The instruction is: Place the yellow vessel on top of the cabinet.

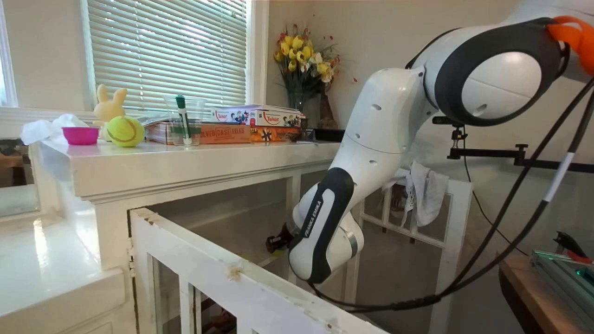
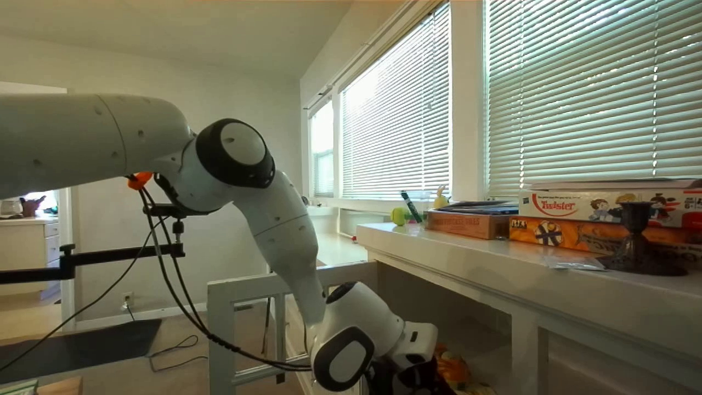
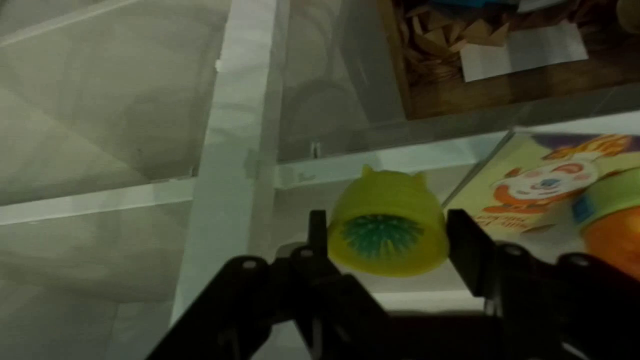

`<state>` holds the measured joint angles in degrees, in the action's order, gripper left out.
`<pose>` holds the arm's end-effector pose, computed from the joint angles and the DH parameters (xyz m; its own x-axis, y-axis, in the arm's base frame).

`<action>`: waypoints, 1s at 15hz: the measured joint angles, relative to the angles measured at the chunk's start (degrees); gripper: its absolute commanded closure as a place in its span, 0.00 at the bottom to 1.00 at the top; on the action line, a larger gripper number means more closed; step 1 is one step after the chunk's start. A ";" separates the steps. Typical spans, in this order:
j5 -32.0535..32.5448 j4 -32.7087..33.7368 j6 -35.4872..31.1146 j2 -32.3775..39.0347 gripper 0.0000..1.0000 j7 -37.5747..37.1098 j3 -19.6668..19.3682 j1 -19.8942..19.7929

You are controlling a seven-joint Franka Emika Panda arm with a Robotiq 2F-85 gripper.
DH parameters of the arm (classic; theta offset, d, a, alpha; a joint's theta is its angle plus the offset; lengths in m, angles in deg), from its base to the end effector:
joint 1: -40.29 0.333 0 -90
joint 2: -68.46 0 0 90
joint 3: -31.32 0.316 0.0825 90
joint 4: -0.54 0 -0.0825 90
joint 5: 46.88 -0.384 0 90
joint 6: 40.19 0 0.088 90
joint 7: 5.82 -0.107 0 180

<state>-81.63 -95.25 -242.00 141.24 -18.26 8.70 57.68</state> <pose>0.6299 -0.0911 0.0080 0.6015 -0.3625 0.7119 -0.5435 -0.8388 0.0321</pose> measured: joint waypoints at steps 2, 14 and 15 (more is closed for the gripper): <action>0.00 -0.03 4.33 -2.70 0.64 0.01 -1.89 -1.96; 9.16 0.18 21.86 -4.06 0.64 -3.26 4.48 -2.16; 10.18 -0.19 21.55 -4.09 0.64 -3.26 5.71 -2.05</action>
<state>-71.45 -95.44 -220.44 137.14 -21.52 14.41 55.63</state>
